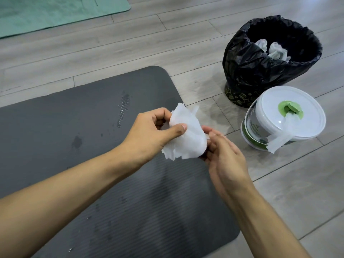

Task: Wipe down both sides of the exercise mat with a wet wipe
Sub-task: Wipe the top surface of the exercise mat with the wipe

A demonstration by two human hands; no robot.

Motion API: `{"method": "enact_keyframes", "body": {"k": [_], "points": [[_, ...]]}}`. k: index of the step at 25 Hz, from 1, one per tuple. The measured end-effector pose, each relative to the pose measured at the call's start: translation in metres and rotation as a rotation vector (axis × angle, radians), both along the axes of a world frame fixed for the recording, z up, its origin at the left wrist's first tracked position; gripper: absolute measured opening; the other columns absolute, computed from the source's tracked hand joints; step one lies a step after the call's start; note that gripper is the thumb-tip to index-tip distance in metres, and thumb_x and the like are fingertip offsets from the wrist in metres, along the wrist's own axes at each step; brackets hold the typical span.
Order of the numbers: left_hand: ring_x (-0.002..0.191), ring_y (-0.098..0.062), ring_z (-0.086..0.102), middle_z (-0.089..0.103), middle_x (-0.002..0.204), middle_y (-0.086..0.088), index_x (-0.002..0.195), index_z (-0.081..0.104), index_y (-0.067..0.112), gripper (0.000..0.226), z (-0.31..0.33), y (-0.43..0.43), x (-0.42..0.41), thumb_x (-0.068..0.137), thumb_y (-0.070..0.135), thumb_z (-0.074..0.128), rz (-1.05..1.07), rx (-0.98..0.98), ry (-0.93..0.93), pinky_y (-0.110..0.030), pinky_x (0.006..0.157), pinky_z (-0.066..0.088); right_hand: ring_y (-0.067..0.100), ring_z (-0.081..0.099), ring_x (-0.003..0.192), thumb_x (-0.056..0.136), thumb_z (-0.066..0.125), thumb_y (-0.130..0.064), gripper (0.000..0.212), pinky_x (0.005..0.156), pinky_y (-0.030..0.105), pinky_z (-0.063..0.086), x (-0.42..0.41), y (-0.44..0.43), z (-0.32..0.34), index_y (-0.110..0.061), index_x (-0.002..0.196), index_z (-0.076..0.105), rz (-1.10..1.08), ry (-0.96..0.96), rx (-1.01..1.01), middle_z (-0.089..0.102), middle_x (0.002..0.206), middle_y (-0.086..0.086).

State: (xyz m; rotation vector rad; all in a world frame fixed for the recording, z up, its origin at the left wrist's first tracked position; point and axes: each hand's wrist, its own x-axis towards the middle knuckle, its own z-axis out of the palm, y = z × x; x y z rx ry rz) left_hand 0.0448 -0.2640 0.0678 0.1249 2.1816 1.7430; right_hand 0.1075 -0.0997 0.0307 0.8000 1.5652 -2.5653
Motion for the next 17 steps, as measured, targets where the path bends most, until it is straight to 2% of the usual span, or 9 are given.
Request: {"method": "enact_keyframes", "body": {"k": [2, 3, 5, 7, 9, 11, 12, 15, 17], "points": [[0.07, -0.013, 0.061, 0.07, 0.078, -0.011, 0.076, 0.062, 0.012, 0.02, 0.002, -0.001, -0.001, 0.089, 0.017, 0.077, 0.01, 0.001, 0.007, -0.023, 0.063, 0.049, 0.028, 0.053, 0.083, 0.084, 0.068, -0.048, 0.05, 0.081, 0.043, 0.044, 0.0, 0.001, -0.001, 0.0, 0.098, 0.065, 0.234, 0.017, 0.104, 0.059, 0.086, 0.024], [0.07, -0.013, 0.06, 0.069, 0.077, -0.012, 0.076, 0.06, 0.013, 0.022, 0.003, -0.002, 0.0, 0.09, 0.018, 0.076, 0.0, -0.002, 0.006, -0.024, 0.062, 0.048, 0.027, 0.053, 0.084, 0.078, 0.074, -0.047, 0.048, 0.083, 0.044, 0.043, 0.0, 0.001, -0.001, -0.003, 0.096, 0.067, 0.302, 0.024, 0.134, 0.063, 0.088, 0.021], [0.068, -0.013, 0.058, 0.067, 0.074, -0.009, 0.077, 0.058, 0.014, 0.023, 0.006, -0.004, 0.001, 0.093, 0.021, 0.073, -0.031, -0.016, -0.003, -0.024, 0.06, 0.045, 0.026, 0.06, 0.092, 0.081, 0.076, -0.03, 0.041, 0.091, 0.044, 0.047, -0.003, 0.002, -0.001, 0.001, 0.105, 0.066, 0.293, 0.053, 0.084, 0.069, 0.102, 0.022], [0.068, -0.015, 0.057, 0.067, 0.074, -0.009, 0.078, 0.057, 0.013, 0.024, 0.006, -0.006, 0.002, 0.094, 0.022, 0.072, -0.032, -0.012, -0.011, -0.029, 0.062, 0.045, 0.027, 0.065, 0.101, 0.085, 0.068, -0.016, 0.038, 0.094, 0.041, 0.05, -0.006, -0.001, 0.003, 0.005, 0.116, 0.06, 0.192, 0.096, -0.028, 0.068, 0.113, 0.023], [0.072, -0.021, 0.062, 0.071, 0.08, -0.017, 0.08, 0.057, 0.012, 0.022, 0.005, -0.008, 0.001, 0.093, 0.021, 0.073, 0.018, 0.036, -0.038, -0.037, 0.068, 0.051, 0.027, 0.068, 0.1, 0.086, 0.064, -0.01, 0.036, 0.09, 0.039, 0.056, -0.008, -0.003, 0.006, 0.003, 0.119, 0.056, 0.074, 0.111, -0.148, 0.07, 0.111, 0.021], [0.078, -0.027, 0.067, 0.074, 0.089, -0.021, 0.082, 0.059, 0.012, 0.019, 0.004, -0.008, 0.0, 0.091, 0.016, 0.076, 0.105, 0.104, -0.099, -0.05, 0.075, 0.057, 0.029, 0.069, 0.099, 0.084, 0.066, -0.01, 0.039, 0.084, 0.041, 0.058, -0.008, -0.005, 0.009, 0.001, 0.12, 0.055, 0.064, 0.066, -0.259, 0.07, 0.111, 0.021], [0.079, -0.027, 0.068, 0.074, 0.089, -0.02, 0.083, 0.06, 0.012, 0.019, 0.004, -0.009, 0.0, 0.089, 0.014, 0.077, 0.149, 0.125, -0.122, -0.05, 0.075, 0.058, 0.03, 0.069, 0.1, 0.082, 0.069, -0.011, 0.044, 0.084, 0.042, 0.058, -0.008, -0.006, 0.009, 0.001, 0.122, 0.054, 0.107, 0.03, -0.267, 0.069, 0.113, 0.022], [0.073, -0.018, 0.068, 0.072, 0.08, -0.01, 0.078, 0.06, 0.014, 0.022, 0.006, -0.008, 0.0, 0.085, 0.012, 0.082, 0.251, 0.145, -0.126, -0.029, 0.061, 0.054, 0.032, 0.069, 0.098, 0.075, 0.075, -0.007, 0.058, 0.086, 0.046, 0.057, -0.009, -0.008, 0.004, -0.002, 0.128, 0.052, 0.191, -0.085, -0.171, 0.068, 0.113, 0.025], [0.071, -0.017, 0.069, 0.073, 0.078, -0.007, 0.077, 0.061, 0.015, 0.022, 0.01, -0.006, 0.0, 0.083, 0.013, 0.082, 0.282, 0.185, -0.149, -0.026, 0.057, 0.053, 0.034, 0.064, 0.112, 0.082, 0.073, -0.009, 0.056, 0.099, 0.051, 0.049, -0.012, -0.007, 0.001, -0.005, 0.134, 0.051, 0.227, -0.082, -0.281, 0.066, 0.121, 0.022]]}}
